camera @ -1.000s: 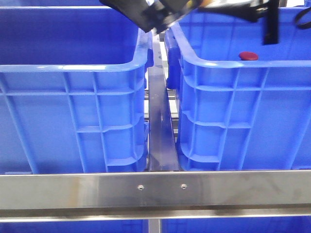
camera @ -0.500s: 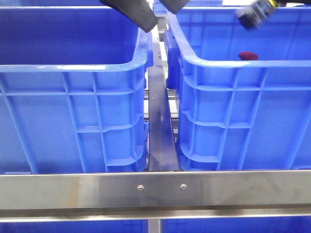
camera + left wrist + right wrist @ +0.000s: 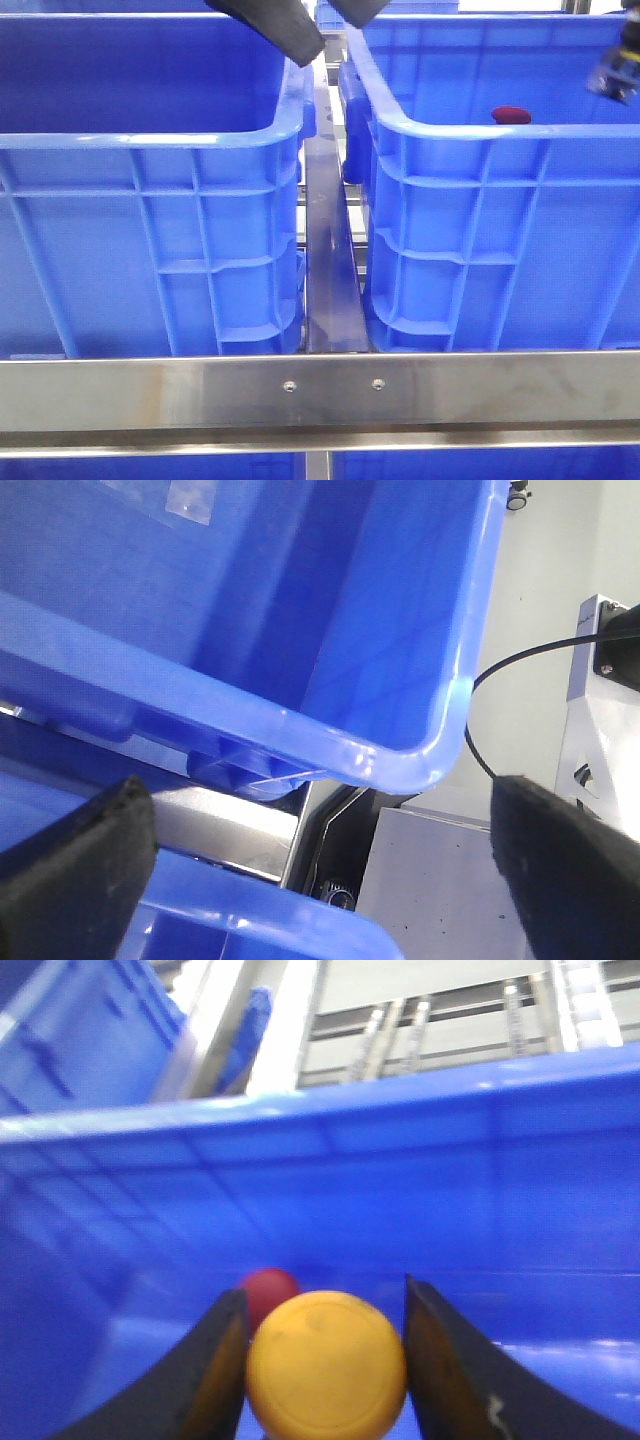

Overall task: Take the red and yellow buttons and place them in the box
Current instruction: 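Lower the yellow button beside the red one and open the right gripper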

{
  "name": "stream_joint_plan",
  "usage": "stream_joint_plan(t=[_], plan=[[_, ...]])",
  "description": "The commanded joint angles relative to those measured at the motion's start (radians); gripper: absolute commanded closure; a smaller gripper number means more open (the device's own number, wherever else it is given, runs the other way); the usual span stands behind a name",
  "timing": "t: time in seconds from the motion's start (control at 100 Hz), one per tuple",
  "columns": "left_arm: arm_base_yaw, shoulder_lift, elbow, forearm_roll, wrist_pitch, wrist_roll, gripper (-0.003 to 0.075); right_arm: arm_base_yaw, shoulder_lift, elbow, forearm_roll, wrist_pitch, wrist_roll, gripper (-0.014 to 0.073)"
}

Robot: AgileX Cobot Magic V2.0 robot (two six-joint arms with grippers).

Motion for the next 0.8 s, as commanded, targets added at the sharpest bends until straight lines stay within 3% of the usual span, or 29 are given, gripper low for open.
stream_joint_plan(t=[0.0,0.28,0.79], plan=[[-0.006,-0.047,-0.032,-0.055,0.02,0.0,0.0092,0.002,-0.005,-0.038,0.064,-0.014,-0.113,0.0278],[-0.006,-0.047,-0.032,-0.055,0.018,0.0,0.0092,0.015,0.118,-0.1,0.143,-0.05,-0.345,0.0278],[-0.006,-0.047,-0.032,-0.055,0.014,0.0,0.0092,0.016,0.316,-0.248,0.185,-0.048,-0.35,0.0278]])
